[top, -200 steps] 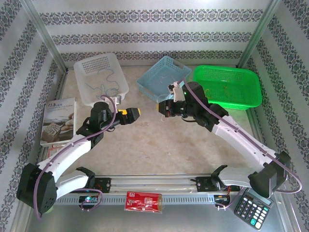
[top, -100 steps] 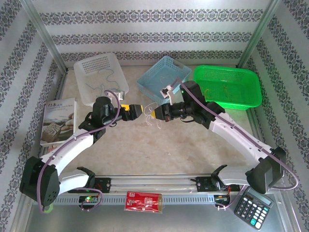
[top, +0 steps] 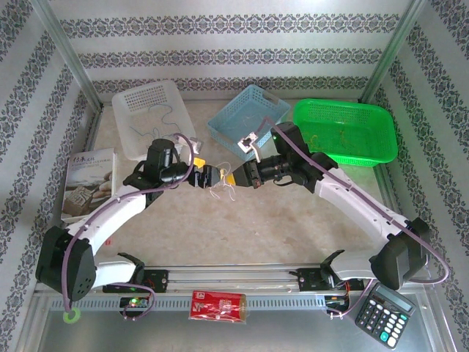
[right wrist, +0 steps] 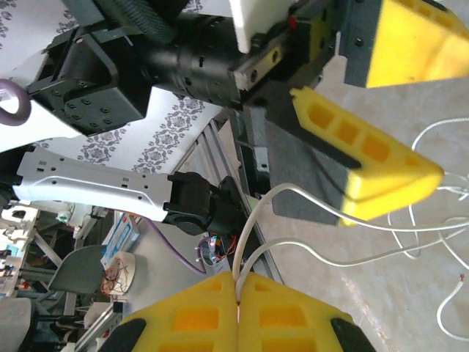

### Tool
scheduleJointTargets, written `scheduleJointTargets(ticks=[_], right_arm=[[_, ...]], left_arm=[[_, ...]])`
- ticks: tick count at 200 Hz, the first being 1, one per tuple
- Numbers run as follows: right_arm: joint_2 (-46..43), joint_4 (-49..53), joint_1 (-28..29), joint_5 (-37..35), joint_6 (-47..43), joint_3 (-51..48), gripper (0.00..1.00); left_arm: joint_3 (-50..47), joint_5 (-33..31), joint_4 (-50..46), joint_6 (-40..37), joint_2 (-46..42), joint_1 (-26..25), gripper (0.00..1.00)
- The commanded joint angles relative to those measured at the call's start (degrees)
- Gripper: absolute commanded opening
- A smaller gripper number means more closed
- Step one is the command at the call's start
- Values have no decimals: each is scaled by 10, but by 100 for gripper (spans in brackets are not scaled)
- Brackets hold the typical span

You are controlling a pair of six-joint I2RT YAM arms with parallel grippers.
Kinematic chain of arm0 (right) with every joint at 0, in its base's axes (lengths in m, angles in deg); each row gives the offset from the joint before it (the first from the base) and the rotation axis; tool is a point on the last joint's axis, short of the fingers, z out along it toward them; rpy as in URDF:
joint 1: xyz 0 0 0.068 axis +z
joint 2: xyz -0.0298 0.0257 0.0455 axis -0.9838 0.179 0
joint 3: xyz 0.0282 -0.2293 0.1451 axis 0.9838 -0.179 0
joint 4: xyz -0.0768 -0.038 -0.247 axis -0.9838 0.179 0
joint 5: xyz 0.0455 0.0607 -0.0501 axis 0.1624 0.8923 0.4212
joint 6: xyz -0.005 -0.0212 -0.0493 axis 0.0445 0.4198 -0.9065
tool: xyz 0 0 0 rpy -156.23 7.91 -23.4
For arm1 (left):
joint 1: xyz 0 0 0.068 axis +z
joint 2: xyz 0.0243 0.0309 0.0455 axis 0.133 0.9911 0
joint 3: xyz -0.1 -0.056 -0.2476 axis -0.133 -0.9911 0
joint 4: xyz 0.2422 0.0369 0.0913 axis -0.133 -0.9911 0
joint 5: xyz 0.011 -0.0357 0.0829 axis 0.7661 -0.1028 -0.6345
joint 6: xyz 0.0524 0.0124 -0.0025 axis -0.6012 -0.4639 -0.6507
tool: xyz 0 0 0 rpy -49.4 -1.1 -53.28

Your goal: Untangle the cables

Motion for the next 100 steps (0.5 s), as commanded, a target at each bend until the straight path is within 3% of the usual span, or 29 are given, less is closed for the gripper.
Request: scheduleJointTargets(ticks=[1, 44, 66, 81, 93, 100], right_arm=[[7, 2, -4, 32, -21, 23, 0], [14, 2, -7, 38, -27, 27, 0], [13, 0, -11, 40, -29, 24, 0], [10, -2, -17, 41, -29, 17, 0], [5, -3, -24, 38, -29, 7, 0], [2, -7, -30, 37, -28, -3, 0]], left_arm=[[18, 59, -7, -27, 13, 4, 98], [22, 104, 44, 6, 63, 4, 88], [29, 118, 75, 24, 86, 4, 77], [34, 124, 93, 35, 99, 4, 59], [39, 124, 100, 42, 105, 3, 38], [41, 120, 104, 47, 105, 4, 21]])
